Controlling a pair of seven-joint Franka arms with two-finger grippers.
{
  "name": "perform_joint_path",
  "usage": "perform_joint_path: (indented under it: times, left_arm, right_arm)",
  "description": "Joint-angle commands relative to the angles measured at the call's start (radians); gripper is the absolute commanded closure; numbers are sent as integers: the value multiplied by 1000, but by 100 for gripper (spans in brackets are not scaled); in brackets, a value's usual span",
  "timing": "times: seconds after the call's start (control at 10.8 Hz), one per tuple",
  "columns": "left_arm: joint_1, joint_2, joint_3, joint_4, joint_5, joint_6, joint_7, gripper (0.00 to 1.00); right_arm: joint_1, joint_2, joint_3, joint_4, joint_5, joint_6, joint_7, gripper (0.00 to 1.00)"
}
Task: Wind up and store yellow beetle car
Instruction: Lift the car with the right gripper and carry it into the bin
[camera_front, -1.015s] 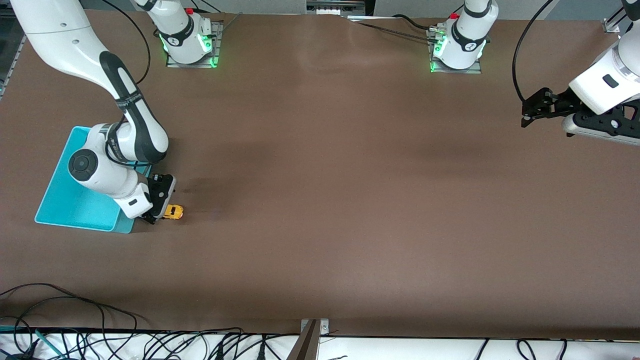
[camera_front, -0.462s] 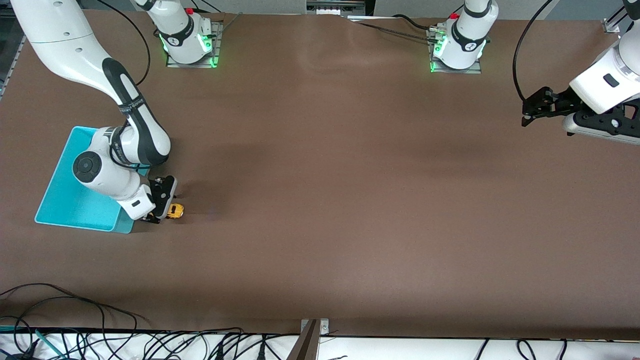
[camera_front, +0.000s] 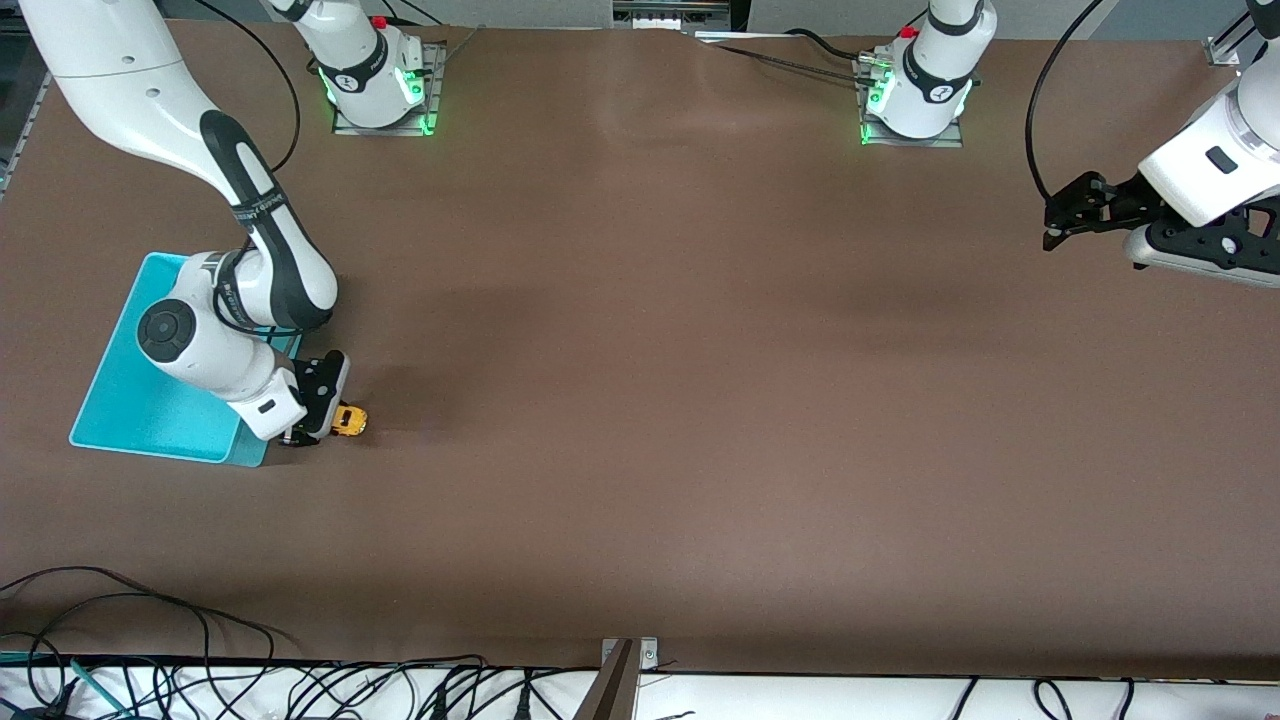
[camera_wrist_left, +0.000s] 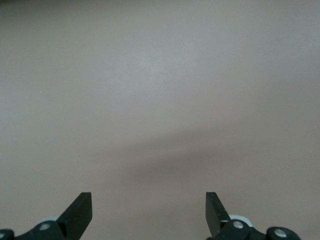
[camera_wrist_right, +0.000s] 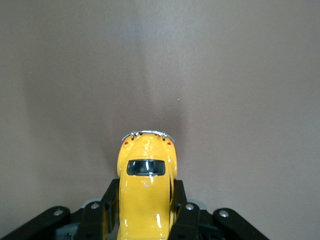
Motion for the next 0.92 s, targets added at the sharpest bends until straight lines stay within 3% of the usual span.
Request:
perform_joint_path:
  times: [0.0, 0.55, 0.83]
  left_arm:
    - [6, -27, 0, -15, -8, -11, -3, 0]
    - [4, -29, -4, -15, -8, -11, -9, 0]
    - [4, -29, -6, -15, -8, -11, -9, 0]
  right_arm:
    - [-18, -92, 22, -6, 17, -120, -26, 100]
    - [-24, -247, 35, -1, 19, -347, -44, 100]
    - [-96, -273, 32, 0, 19, -406, -203, 100]
